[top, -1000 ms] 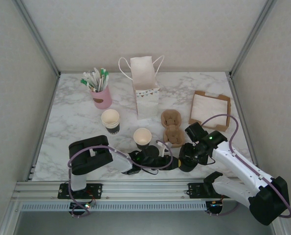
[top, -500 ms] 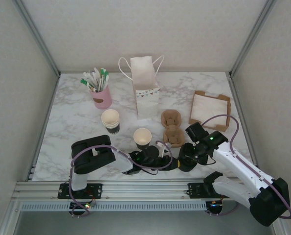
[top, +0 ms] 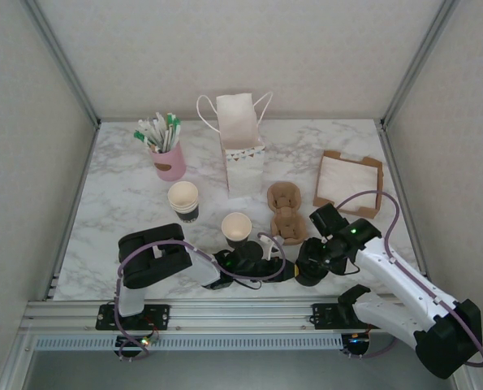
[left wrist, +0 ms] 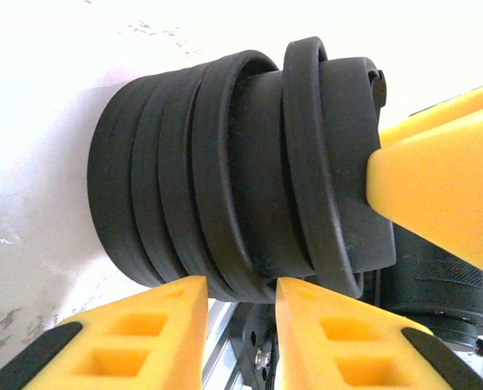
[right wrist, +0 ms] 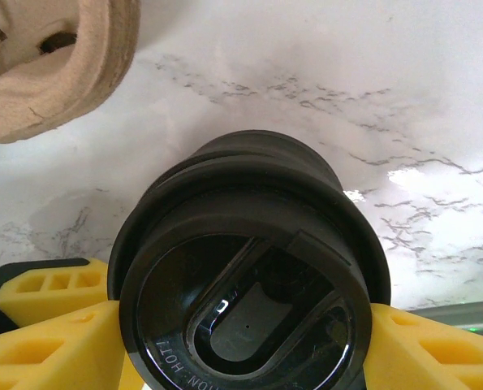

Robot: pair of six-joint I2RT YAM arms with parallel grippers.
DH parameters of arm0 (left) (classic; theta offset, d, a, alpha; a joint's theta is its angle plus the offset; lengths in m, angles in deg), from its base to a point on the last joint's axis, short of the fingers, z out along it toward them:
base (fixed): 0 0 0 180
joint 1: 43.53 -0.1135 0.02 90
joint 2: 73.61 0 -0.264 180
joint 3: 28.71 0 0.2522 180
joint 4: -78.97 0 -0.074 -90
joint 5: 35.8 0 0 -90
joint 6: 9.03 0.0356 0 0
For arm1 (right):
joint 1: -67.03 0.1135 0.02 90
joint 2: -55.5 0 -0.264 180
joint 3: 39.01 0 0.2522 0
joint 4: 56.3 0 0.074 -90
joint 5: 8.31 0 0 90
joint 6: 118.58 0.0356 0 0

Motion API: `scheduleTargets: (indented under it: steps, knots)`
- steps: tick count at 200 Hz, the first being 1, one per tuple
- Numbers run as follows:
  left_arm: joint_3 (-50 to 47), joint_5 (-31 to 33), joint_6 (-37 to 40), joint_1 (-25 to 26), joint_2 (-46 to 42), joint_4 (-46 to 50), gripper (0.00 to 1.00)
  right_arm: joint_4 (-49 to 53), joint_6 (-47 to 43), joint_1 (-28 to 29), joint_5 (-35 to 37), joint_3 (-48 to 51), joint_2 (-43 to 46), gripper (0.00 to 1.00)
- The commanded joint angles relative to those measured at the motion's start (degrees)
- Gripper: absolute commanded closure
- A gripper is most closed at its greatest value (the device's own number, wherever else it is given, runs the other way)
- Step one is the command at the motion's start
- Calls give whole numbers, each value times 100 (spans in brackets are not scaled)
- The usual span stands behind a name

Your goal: Pack the takeout coffee

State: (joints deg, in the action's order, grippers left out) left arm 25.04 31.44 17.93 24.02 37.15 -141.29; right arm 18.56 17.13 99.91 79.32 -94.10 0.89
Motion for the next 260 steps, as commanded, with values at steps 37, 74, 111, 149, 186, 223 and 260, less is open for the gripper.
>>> scheduleTargets:
  steps: [37, 74, 111, 149, 186, 223, 260]
  knots:
    - [46, 18, 95, -47, -125, 99, 69, 391, 38, -41, 325, -367, 72, 29]
    - [116, 223, 378, -24, -909, 820, 58, 570, -57, -39, 357, -706, 120, 29]
    - [181, 621, 848, -15, -2240, 2044, 38, 671, -214, -31, 351, -1079, 12, 29]
    - [240, 1195, 1327, -66, -3713, 3505, 6, 636, -375, -23, 253, -1404, -197, 29]
    - [348, 1608, 1670, -508, -4882, 4971, 0, 530, -496, 111, 143, -1751, -497, 30]
    - [168, 1455, 1902, -1501, -5763, 5803, 0, 363, -500, 431, 121, -2138, -930, 30]
    - [-28, 1095, 2075, -2470, -6180, 6289, 0, 269, -516, 915, 206, -2651, -1473, 30]
